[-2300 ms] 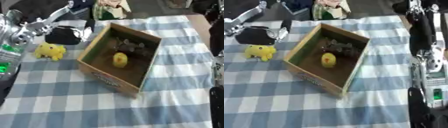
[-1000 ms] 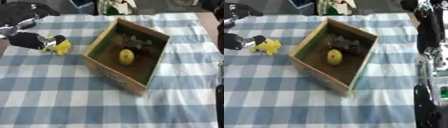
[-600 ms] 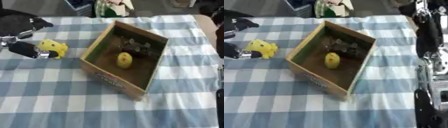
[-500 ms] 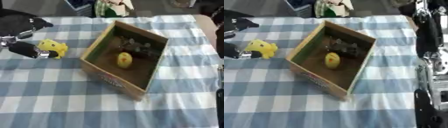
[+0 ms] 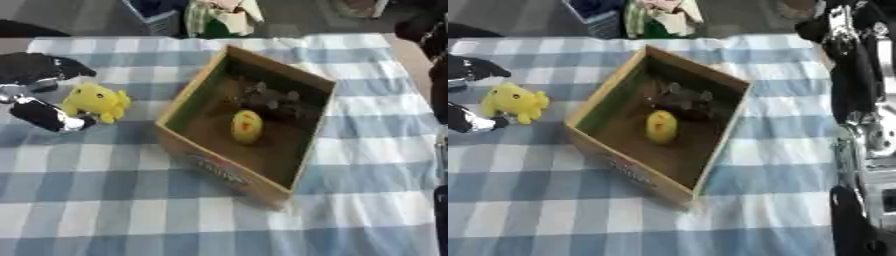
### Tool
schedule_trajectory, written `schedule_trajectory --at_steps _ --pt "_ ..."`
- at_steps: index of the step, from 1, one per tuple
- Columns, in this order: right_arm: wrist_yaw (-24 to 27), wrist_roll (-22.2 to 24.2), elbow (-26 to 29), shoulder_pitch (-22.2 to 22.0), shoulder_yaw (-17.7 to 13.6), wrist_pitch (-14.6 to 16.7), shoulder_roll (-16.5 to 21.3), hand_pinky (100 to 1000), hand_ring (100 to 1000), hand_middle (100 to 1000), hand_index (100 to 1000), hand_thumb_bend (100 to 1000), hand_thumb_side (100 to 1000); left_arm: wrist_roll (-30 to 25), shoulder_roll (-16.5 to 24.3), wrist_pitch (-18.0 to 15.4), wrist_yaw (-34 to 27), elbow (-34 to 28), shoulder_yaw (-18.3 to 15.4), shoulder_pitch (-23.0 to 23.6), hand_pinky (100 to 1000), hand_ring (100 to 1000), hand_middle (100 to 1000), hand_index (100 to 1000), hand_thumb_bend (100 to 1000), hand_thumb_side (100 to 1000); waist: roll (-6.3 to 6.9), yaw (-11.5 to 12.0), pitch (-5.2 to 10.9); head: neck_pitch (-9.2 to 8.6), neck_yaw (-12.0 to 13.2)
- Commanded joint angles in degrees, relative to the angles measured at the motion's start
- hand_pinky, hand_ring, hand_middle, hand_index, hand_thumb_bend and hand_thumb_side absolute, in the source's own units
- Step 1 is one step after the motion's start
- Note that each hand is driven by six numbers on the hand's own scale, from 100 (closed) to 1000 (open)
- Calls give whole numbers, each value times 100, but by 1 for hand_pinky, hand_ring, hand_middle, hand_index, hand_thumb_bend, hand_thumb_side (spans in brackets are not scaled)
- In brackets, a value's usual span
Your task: Pick up objects on the table and place them in the box.
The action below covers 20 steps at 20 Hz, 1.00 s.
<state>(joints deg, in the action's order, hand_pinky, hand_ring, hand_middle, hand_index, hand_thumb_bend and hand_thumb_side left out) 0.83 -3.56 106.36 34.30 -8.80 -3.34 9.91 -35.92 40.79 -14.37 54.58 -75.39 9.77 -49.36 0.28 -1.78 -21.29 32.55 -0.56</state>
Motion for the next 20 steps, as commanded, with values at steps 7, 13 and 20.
schedule_trajectory --at_steps 7,13,20 --pt "82 58 -7 136 -13 19 183 732 626 437 761 100 632 161 139 301 -110 208 -176 -207 725 897 889 1000 249 637 4 -65 15 -210 82" --pt "107 88 -37 181 -6 22 209 733 626 435 761 100 638 41 188 423 70 363 -202 -275 732 902 893 1000 310 618 11 -108 -71 -297 129" --pt "154 96 -68 222 -27 15 245 735 626 434 762 100 653 -249 183 458 405 582 -257 -301 747 913 902 1000 362 589 8 -152 -174 -374 158"
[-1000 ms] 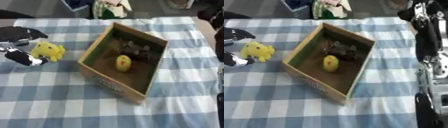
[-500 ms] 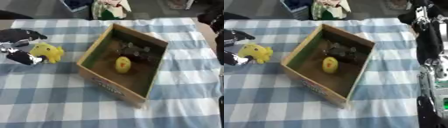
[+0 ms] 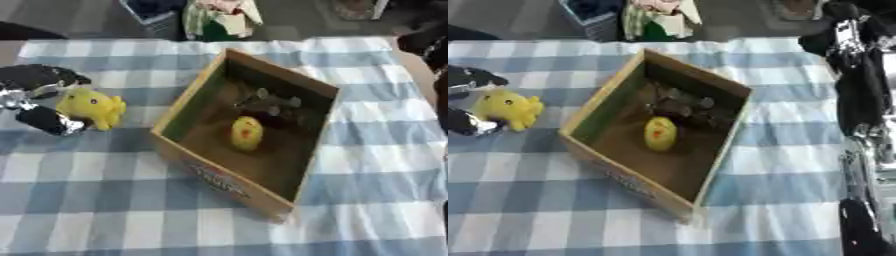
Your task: Pick up objects on the table and place them in the box.
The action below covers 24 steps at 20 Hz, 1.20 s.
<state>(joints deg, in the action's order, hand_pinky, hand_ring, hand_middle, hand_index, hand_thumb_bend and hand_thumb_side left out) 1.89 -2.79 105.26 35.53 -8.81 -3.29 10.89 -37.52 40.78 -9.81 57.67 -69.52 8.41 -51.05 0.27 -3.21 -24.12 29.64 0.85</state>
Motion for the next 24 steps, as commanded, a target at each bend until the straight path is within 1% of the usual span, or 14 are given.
schedule_trajectory --at_steps 1,4,5,8,9,10,11,12,13,15,19,24 --pt "55 22 39 103 -27 9 152 736 626 434 762 100 656 -116 182 -1 112 5 -126 -134 748 914 904 1000 367 582 10 -13 96 -93 22" --pt "82 36 31 105 -25 -1 158 737 626 433 762 100 665 -131 187 9 172 2 -139 -142 750 916 907 1000 372 564 13 -25 62 -111 36" --pt "90 43 28 107 -23 -4 162 737 626 433 762 100 667 -103 191 29 217 -3 -145 -149 751 918 906 1000 377 539 13 -32 49 -119 41" --pt "106 56 13 133 -23 -4 178 737 627 433 763 100 663 48 181 107 388 13 -151 -164 747 914 897 1000 344 519 9 -54 17 -144 65" --pt "107 60 4 140 -24 -2 184 738 627 433 763 100 663 100 169 128 420 31 -153 -171 736 902 871 977 296 509 7 -59 10 -150 72" --pt "109 62 -4 143 -26 2 188 738 627 433 763 100 663 155 158 142 432 47 -150 -176 735 900 868 973 291 507 5 -61 6 -151 73" --pt "110 61 -13 141 -31 2 193 739 627 433 763 100 665 211 146 147 415 53 -149 -181 720 881 836 927 252 473 3 -59 4 -140 70" --pt "110 61 -22 137 -35 2 199 739 627 433 764 100 665 262 140 148 379 53 -145 -184 718 878 833 922 247 469 0 -53 4 -124 66" --pt "110 64 -31 128 -37 1 204 739 628 433 764 100 665 302 132 141 316 45 -139 -189 701 859 813 904 215 471 -2 -45 9 -98 63" --pt "110 68 -40 108 -43 0 208 740 628 433 764 100 668 311 138 125 170 30 -124 -192 697 854 807 899 198 494 -1 -32 21 -69 60" --pt "103 68 -33 65 -54 -8 198 741 629 433 765 100 670 126 159 83 -20 12 -104 -189 682 839 781 875 182 544 4 -17 53 -41 46" --pt "84 67 -26 20 -56 -38 189 742 629 433 765 100 675 -172 176 37 -259 -34 -101 -178 671 830 767 864 175 562 12 9 90 -19 38"
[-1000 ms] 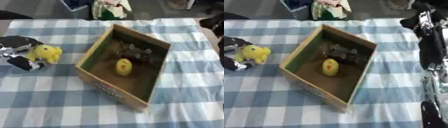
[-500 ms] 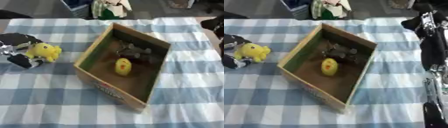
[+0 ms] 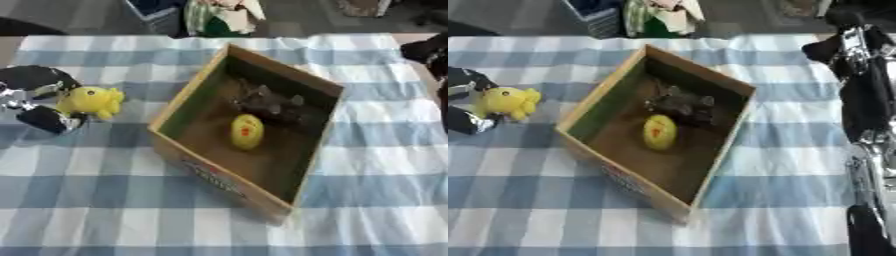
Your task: Pick up objects on the table and place them in the box.
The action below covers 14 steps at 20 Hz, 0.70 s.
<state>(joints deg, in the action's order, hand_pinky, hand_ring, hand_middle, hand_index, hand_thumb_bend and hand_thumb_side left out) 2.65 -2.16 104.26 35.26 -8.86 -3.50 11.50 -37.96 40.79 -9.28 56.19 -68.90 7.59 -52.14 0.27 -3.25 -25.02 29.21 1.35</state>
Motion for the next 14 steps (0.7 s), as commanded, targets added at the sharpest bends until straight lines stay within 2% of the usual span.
schedule_trajectory --at_steps 1,4,6,7,11,14 --pt "4 -1 77 42 -51 -27 125 742 630 433 765 100 676 -152 178 -12 -148 -111 -20 -67 663 821 752 853 163 562 13 18 186 26 -13" --pt "-1 -15 94 29 -50 -45 115 743 630 433 765 100 677 -107 189 36 -209 -174 -27 -62 639 792 700 816 143 500 18 26 203 30 -18" --pt "-1 -24 108 26 -50 -50 105 743 630 434 766 100 677 87 189 107 -187 -236 -41 -58 589 743 619 760 142 303 19 26 214 27 -18" --pt "0 -28 115 26 -49 -52 99 743 630 434 766 100 677 231 188 157 -166 -260 -44 -52 555 710 575 722 108 274 19 25 219 24 -18" --pt "6 -37 137 11 -49 -61 75 744 631 434 766 100 680 850 173 388 -88 -300 -23 -12 504 643 499 632 100 256 19 24 244 33 -24" --pt "4 -31 155 -7 -46 -68 59 744 631 435 767 100 679 1037 181 491 -40 -303 19 9 500 628 487 598 100 256 22 36 272 57 -31"
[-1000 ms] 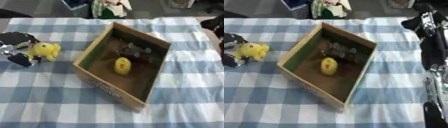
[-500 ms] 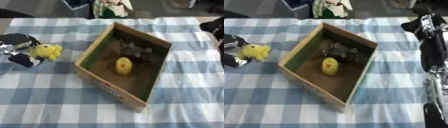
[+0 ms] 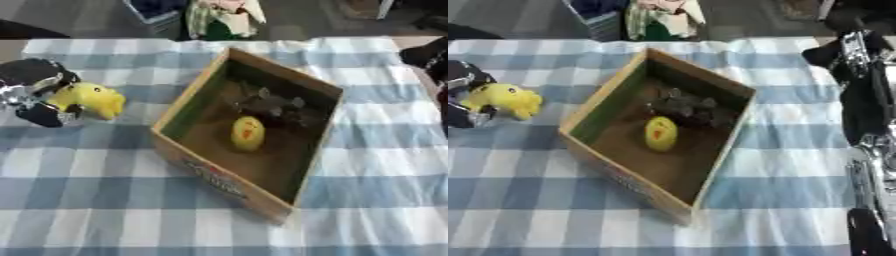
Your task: Pick up objects on the table and place them in the box.
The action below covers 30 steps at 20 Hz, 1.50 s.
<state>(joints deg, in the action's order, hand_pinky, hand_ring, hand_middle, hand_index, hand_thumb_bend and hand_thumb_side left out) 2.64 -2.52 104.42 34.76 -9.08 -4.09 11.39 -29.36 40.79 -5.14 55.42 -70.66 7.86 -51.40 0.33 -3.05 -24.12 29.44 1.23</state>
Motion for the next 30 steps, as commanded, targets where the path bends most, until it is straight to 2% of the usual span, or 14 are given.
schedule_trajectory --at_steps 1,8,17,25,30 --pt "4 9 146 37 -22 -11 66 744 631 435 767 100 680 212 185 97 56 -143 1 -63 494 621 479 586 100 255 17 21 192 38 -20" --pt "2 24 202 -20 -16 -36 15 745 633 437 768 100 684 730 162 409 0 -227 2 -32 395 507 338 413 100 246 31 34 267 50 -32" --pt "-36 8 288 -99 -9 -46 -60 744 633 439 768 100 672 1078 238 756 -392 -637 49 -26 356 476 303 374 100 248 52 88 439 161 -112" --pt "-90 -17 371 -153 10 -40 -153 741 633 442 768 100 654 1117 220 879 -691 -1610 256 -107 344 466 296 370 100 261 65 102 612 302 -205" --pt "-134 -47 440 -156 22 -33 -214 739 633 445 767 100 636 917 14 847 -893 -2275 477 -263 337 460 291 365 100 272 76 99 702 369 -222"
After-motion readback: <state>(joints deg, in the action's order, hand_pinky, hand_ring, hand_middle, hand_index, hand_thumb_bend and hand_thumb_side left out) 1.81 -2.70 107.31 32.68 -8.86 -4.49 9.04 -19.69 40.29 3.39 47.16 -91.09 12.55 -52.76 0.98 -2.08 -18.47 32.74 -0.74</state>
